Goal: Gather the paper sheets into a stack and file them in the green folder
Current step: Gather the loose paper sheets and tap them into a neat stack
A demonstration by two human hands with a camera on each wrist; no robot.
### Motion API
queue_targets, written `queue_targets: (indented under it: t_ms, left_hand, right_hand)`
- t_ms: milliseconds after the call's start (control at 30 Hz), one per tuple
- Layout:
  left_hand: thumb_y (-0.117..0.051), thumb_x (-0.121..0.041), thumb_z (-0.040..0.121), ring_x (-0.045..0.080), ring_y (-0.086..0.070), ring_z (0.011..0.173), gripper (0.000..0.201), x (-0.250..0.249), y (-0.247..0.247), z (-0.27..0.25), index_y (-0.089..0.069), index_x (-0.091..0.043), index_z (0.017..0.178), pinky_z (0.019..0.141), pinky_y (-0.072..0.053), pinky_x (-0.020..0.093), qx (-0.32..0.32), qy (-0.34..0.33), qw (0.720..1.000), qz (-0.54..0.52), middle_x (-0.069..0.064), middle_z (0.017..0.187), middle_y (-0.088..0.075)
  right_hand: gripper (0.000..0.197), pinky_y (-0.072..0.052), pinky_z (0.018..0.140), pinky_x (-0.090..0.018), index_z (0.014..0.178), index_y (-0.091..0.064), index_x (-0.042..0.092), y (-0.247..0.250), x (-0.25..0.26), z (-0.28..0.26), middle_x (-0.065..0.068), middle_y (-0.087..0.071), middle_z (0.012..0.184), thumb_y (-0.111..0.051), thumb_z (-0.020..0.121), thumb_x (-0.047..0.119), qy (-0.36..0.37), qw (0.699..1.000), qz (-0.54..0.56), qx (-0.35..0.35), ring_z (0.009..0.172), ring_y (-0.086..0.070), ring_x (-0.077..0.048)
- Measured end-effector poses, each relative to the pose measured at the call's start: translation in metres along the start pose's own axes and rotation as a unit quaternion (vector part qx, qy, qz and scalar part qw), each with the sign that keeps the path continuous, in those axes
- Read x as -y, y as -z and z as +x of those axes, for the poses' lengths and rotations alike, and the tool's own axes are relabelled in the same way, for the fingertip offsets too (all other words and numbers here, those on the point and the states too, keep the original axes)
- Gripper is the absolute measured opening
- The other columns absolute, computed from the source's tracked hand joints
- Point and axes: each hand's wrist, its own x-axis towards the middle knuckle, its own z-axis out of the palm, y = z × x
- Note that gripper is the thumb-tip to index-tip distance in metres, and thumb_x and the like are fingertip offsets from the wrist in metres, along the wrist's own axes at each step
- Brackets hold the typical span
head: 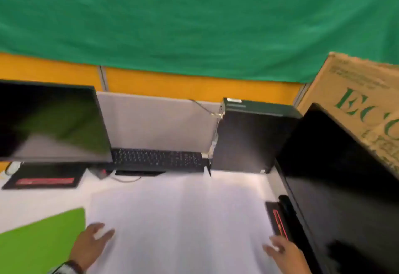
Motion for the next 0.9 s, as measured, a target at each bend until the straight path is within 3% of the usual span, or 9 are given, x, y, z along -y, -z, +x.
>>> queue_targets:
  t_ms: [33, 100, 167, 200, 300, 433, 700, 800, 900]
  left_hand:
    - [-0.068, -0.048, 0.074, 0.041, -0.049, 0.127, 0.077, 0.004, -0.004, -0.001, -0.052, 0.0, 0.132, 0.108, -0.036, 0.045, 0.009, 0.015, 0.999, 0.042, 0.026, 0.136, -0.054]
    - [-0.058, -0.065, 0.072, 0.039, -0.029, 0.141, 0.1, 0.004, -0.011, -0.016, -0.032, -0.003, 0.146, 0.114, -0.026, 0.05, 0.024, 0.071, 0.986, 0.147, 0.023, 0.153, -0.032]
    - [-0.05, -0.072, 0.075, 0.036, -0.006, 0.148, 0.109, 0.001, -0.022, -0.039, -0.01, -0.004, 0.151, 0.115, -0.016, 0.056, 0.038, 0.086, 0.972, 0.215, 0.02, 0.161, -0.005]
    - [-0.048, -0.073, 0.075, 0.034, -0.001, 0.149, 0.111, 0.002, -0.031, -0.049, -0.005, -0.005, 0.152, 0.115, -0.014, 0.057, 0.036, 0.077, 0.967, 0.24, 0.019, 0.161, 0.002]
    - [-0.046, -0.075, 0.074, 0.035, 0.004, 0.149, 0.113, 0.002, -0.036, -0.052, -0.002, -0.007, 0.152, 0.115, -0.012, 0.057, 0.022, 0.062, 0.963, 0.261, 0.018, 0.161, 0.007]
    - [-0.038, -0.079, 0.074, 0.036, 0.008, 0.149, 0.112, -0.002, -0.041, -0.05, -0.002, -0.007, 0.153, 0.117, -0.006, 0.057, 0.038, 0.046, 0.959, 0.276, 0.017, 0.162, 0.01]
    - [-0.039, -0.077, 0.074, 0.041, 0.004, 0.148, 0.109, -0.032, -0.07, -0.075, -0.001, -0.011, 0.152, 0.119, -0.01, 0.051, 0.08, -0.002, 0.959, 0.271, 0.016, 0.162, 0.008]
    - [-0.056, -0.063, 0.077, 0.04, -0.009, 0.146, 0.103, -0.04, -0.06, -0.069, -0.012, -0.009, 0.151, 0.115, -0.018, 0.053, 0.038, 0.041, 0.983, 0.175, 0.02, 0.16, -0.005]
    - [-0.067, -0.052, 0.076, 0.042, -0.025, 0.139, 0.098, -0.048, -0.045, -0.05, -0.025, 0.005, 0.143, 0.113, -0.025, 0.051, 0.006, 0.116, 0.988, 0.098, 0.029, 0.149, -0.027]
  right_hand:
    - [0.078, -0.043, 0.102, -0.021, 0.123, -0.063, 0.029, -0.016, 0.0, 0.001, 0.003, -0.066, 0.126, -0.081, 0.053, 0.059, -0.005, 0.999, -0.033, 0.033, 0.121, -0.056, -0.027]
    - [0.101, -0.023, 0.118, -0.04, 0.149, -0.026, 0.012, -0.044, 0.008, -0.009, -0.016, -0.025, 0.156, -0.069, 0.07, 0.058, -0.067, 0.981, -0.152, 0.103, 0.143, -0.025, -0.032]
    - [0.112, -0.012, 0.119, -0.048, 0.152, 0.0, 0.019, -0.065, 0.008, -0.024, -0.018, 0.006, 0.16, -0.06, 0.072, 0.068, -0.099, 0.959, -0.232, 0.128, 0.148, -0.001, -0.034]
    - [0.113, -0.011, 0.118, -0.052, 0.152, 0.005, 0.021, -0.073, 0.007, -0.03, -0.017, 0.012, 0.159, -0.058, 0.071, 0.07, -0.101, 0.953, -0.252, 0.131, 0.148, 0.006, -0.034]
    - [0.117, -0.011, 0.118, -0.055, 0.152, 0.008, 0.021, -0.075, 0.018, -0.036, -0.015, 0.014, 0.159, -0.06, 0.07, 0.069, -0.125, 0.957, -0.236, 0.111, 0.148, 0.012, -0.032]
    - [0.122, -0.008, 0.118, -0.056, 0.151, 0.011, 0.019, -0.074, 0.033, -0.036, -0.018, 0.016, 0.159, -0.059, 0.067, 0.074, -0.146, 0.949, -0.237, 0.145, 0.147, 0.014, -0.034]
    - [0.131, 0.0, 0.115, -0.061, 0.149, 0.019, 0.021, -0.115, 0.052, -0.059, -0.019, 0.021, 0.157, -0.058, 0.06, 0.079, -0.055, 0.921, -0.319, 0.218, 0.146, 0.014, -0.036]
    - [0.125, -0.004, 0.117, -0.057, 0.152, 0.005, 0.022, -0.102, 0.061, -0.04, -0.014, 0.007, 0.16, -0.062, 0.061, 0.075, -0.074, 0.958, -0.242, 0.137, 0.148, 0.006, -0.032]
    - [0.12, -0.02, 0.116, -0.052, 0.151, -0.008, 0.015, -0.09, 0.067, -0.004, -0.014, -0.011, 0.157, -0.073, 0.062, 0.063, -0.105, 0.979, -0.161, 0.065, 0.146, -0.009, -0.032]
